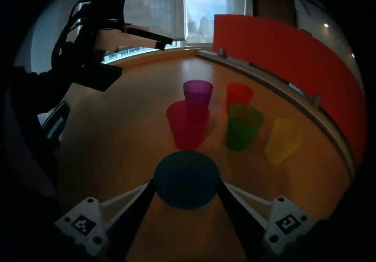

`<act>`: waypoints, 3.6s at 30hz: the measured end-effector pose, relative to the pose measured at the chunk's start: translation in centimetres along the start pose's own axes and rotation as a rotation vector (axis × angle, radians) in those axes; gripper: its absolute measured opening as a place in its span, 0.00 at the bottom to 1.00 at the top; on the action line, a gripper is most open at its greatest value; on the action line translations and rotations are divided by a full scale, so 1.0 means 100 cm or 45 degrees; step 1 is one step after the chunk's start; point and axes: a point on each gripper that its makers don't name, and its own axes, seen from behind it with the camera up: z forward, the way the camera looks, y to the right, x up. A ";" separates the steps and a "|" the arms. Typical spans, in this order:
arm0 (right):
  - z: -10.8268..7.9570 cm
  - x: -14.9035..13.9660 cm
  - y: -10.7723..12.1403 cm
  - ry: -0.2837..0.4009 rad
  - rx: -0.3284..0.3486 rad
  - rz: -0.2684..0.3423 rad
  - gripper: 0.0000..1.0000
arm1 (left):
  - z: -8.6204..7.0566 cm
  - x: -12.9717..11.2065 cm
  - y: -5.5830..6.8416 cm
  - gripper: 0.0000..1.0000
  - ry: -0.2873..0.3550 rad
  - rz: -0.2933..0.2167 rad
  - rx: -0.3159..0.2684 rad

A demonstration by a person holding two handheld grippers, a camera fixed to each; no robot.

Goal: Pour water

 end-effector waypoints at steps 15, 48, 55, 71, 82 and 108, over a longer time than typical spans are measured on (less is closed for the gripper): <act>0.010 0.003 0.002 0.028 0.003 0.003 0.92 | 0.002 -0.002 -0.003 0.87 -0.006 0.002 0.004; -0.033 0.051 0.019 0.246 -0.051 0.032 0.91 | 0.015 0.003 0.013 0.87 -0.022 0.025 -0.035; -0.049 0.070 0.024 0.336 -0.075 0.022 0.91 | 0.020 0.003 0.017 0.87 -0.029 0.031 -0.045; -0.081 0.108 0.032 0.556 -0.103 0.017 0.91 | 0.030 0.007 0.025 0.87 -0.036 0.029 -0.079; -0.098 0.129 0.036 0.650 -0.124 0.004 0.91 | 0.035 0.008 0.030 0.87 -0.039 0.026 -0.101; -0.139 0.158 0.045 0.709 -0.183 -0.036 0.91 | 0.059 0.003 0.042 0.87 -0.116 0.065 -0.166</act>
